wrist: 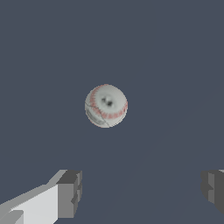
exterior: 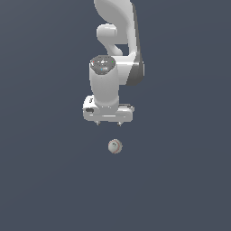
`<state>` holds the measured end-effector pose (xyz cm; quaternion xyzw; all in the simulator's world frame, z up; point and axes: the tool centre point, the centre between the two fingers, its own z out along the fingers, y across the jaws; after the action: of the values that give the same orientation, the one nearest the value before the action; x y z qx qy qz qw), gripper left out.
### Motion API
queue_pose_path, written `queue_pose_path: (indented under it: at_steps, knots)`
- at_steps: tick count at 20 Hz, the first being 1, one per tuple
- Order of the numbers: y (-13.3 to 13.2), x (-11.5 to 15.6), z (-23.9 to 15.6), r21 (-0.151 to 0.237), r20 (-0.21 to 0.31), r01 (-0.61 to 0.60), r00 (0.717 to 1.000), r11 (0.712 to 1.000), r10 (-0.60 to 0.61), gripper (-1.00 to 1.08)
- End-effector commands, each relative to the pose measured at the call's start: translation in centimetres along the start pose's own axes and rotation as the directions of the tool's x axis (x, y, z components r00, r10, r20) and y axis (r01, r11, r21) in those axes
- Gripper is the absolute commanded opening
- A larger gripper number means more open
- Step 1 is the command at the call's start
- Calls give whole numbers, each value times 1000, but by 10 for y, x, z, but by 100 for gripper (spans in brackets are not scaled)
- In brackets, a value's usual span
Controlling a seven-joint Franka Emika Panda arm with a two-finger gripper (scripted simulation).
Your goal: Pick up the object and move it to a goal position.
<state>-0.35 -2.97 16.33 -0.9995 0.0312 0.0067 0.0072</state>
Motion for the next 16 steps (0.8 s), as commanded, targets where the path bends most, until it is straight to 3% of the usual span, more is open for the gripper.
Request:
queue_pose_path:
  at_steps: [1,16]
  knots:
    - [0,0,0,0,0,0,1000,1000,0,100]
    - [1,7,-7,11,-14,-2,1000,1000,2,100]
